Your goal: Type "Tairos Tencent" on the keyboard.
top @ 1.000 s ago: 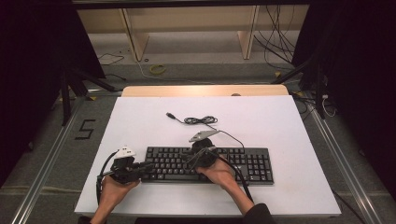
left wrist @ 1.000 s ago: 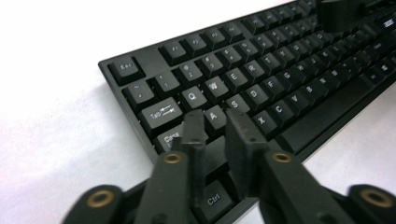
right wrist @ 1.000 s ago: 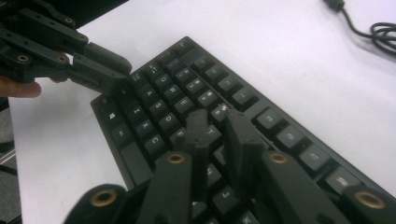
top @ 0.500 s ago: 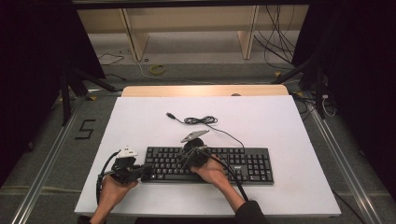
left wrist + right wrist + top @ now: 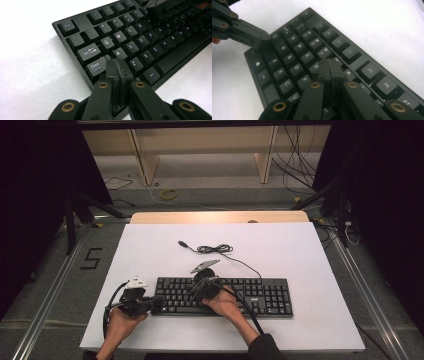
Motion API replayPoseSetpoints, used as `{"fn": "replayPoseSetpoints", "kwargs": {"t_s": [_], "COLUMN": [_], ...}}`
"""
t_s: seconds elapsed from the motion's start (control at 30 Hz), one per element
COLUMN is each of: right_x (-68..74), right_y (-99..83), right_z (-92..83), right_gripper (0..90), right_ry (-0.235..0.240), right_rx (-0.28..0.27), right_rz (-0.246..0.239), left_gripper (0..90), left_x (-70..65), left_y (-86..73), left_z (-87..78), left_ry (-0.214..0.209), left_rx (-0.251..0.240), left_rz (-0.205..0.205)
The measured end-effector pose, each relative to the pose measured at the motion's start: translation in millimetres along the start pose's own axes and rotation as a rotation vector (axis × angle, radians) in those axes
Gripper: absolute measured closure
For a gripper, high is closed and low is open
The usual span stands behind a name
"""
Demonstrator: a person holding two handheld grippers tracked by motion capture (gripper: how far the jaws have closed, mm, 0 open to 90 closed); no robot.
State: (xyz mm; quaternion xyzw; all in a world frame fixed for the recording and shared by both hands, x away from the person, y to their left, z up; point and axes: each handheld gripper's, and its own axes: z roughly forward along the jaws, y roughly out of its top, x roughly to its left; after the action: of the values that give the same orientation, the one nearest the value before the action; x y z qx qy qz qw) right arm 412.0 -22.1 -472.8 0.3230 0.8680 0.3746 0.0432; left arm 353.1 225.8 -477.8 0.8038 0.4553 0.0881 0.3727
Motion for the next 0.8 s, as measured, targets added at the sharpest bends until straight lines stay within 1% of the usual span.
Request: {"fn": "replayPoseSetpoints", "kwargs": {"t_s": [0.37, 0.43, 0.6, 0.7, 0.8], "right_x": [-0.4, 0.2, 1.0, 1.6, 1.2], "right_y": [-0.8, -1.2, -1.6, -1.3, -1.2], "right_z": [1.3, 2.8, 4.1, 4.0, 2.5], "right_gripper": [90.0, 90.0, 90.0, 90.0, 90.0], "right_ry": [-0.001, -0.004, -0.012, -0.016, -0.006], "right_rx": [0.004, 0.017, 0.020, 0.023, 0.019], "right_rz": [0.003, 0.004, -0.015, -0.014, 0.007], "left_gripper": [89.1, 89.2, 89.3, 89.2, 89.0], "left_x": [-0.4, -0.3, -2.3, -1.9, -1.0], "left_y": [-0.6, -1.7, -1.4, -1.4, -0.8], "left_z": [1.3, 4.1, 4.5, 4.5, 3.5], "left_ry": [0.001, -0.007, 0.004, -0.002, -0.006], "left_rx": [0.001, -0.001, 0.001, -0.001, -0.001], "left_rz": [-0.004, -0.005, 0.005, 0.001, 0.002]}}
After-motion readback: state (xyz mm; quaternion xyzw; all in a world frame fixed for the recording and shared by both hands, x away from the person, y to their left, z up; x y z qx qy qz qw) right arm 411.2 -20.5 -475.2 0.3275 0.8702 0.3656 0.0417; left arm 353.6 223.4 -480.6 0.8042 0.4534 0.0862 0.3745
